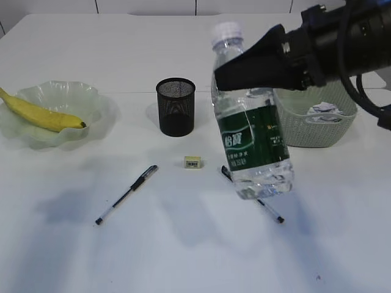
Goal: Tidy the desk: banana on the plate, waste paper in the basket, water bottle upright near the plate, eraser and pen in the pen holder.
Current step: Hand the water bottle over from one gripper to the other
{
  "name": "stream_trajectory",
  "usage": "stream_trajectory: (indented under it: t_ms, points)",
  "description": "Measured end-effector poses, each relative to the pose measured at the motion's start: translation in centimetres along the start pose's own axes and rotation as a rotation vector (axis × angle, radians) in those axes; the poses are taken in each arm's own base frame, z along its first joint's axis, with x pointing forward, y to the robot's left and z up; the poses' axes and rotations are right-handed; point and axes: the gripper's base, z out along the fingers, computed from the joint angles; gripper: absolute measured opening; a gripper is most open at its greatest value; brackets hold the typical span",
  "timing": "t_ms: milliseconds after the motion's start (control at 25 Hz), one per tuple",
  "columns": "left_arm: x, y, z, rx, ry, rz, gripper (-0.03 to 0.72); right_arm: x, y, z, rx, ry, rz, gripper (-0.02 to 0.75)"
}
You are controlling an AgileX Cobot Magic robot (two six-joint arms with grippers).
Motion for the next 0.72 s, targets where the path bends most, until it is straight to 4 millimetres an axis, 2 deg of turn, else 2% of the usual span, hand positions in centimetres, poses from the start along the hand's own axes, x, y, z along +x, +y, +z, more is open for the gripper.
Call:
stream_trajectory:
  t_ms: [280, 440, 720]
  points:
    - [0.0, 0.0, 0.0, 0.0, -0.002, 0.0, 0.388, -1.4, 1.7, -0.3, -0.174, -0.173, -0.166, 0.401]
    - [-0.1, 0.0, 0.0, 0.002, -0.01, -0.001, 0.388, -1.6, 2.4, -0.4, -0.238, -0.213, -0.253, 0.401]
    - [-0.2, 0.0, 0.0, 0.004, -0.019, -0.003, 0.387, -1.2, 3.5, 2.0, -0.318, -0.217, -0.393, 0.401]
